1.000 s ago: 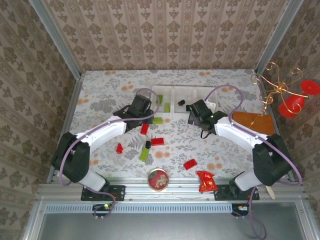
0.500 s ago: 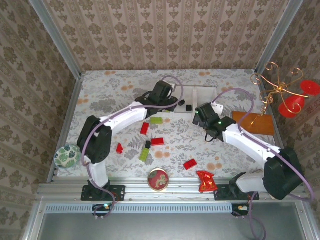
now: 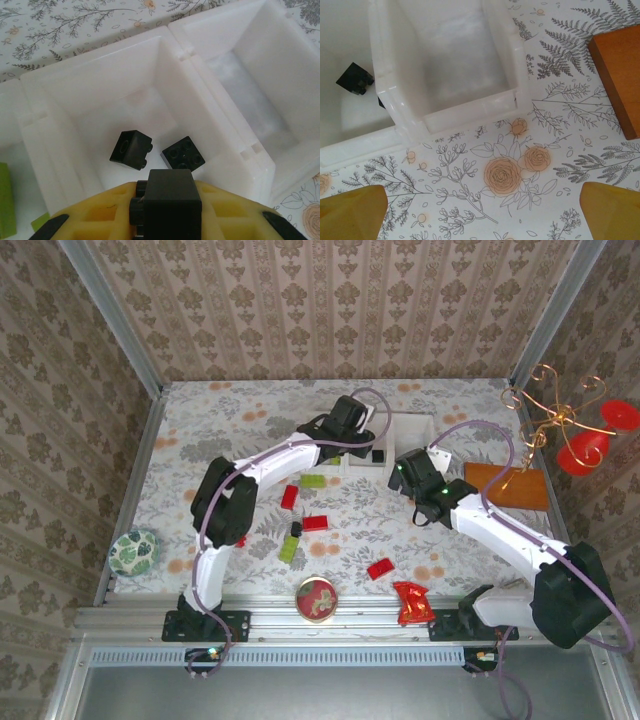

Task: Sort the legos into containers by color
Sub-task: Place the lego in the container.

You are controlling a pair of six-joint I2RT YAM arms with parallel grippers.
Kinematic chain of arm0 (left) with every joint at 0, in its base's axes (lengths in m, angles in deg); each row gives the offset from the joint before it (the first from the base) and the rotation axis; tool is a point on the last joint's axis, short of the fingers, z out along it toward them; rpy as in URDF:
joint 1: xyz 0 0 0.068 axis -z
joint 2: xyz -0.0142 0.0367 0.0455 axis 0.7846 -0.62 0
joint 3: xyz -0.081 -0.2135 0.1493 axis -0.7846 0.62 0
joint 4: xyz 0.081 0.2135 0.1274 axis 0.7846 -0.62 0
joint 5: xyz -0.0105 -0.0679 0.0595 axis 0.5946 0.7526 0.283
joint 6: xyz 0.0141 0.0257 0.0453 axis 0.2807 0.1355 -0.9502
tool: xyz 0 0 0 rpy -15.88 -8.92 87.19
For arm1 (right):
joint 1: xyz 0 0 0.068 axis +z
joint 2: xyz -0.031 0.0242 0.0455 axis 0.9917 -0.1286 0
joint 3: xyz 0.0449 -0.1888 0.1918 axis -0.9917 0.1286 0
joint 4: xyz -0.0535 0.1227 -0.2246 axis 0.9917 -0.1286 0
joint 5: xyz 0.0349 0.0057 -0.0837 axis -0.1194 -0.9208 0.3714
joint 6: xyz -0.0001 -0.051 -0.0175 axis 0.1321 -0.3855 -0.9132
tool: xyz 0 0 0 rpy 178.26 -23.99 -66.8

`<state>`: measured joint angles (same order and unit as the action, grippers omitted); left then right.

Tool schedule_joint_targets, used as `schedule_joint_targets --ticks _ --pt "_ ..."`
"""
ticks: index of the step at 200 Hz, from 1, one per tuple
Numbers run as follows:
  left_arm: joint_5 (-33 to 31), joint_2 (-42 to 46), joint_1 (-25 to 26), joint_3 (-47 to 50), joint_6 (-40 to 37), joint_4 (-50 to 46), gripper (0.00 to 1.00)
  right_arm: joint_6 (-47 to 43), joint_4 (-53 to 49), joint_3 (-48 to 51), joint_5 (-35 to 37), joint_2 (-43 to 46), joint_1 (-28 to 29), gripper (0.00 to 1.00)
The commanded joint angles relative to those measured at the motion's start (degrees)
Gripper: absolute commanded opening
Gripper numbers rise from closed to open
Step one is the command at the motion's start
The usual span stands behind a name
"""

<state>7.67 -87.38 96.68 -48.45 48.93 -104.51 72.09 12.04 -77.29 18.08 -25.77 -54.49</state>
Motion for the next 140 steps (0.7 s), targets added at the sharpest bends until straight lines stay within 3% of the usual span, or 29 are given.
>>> schedule_joint_targets --ticks 1,53,96,140 --pt "0.6 -1.6 0.4 -3.2 -2.0 -1.6 0.19 0.3 1.4 1.1 0.6 1.1 -0.5 1.00" --pt "0.6 -4.5 0.4 -7.2 -2.6 -3.2 0.31 -0.1 -2.2 0.0 0.4 0.8 -0.5 1.00" --pt "0.7 -4.2 0.4 -7.5 -2.6 -2.7 0.48 1.0 -6.4 -0.8 -0.4 1.0 -0.5 1.00" --pt "-0.3 -1.4 0.4 -6.1 -2.8 -1.8 0.54 1.5 -11.9 -2.4 -1.8 1.2 1.2 1.00"
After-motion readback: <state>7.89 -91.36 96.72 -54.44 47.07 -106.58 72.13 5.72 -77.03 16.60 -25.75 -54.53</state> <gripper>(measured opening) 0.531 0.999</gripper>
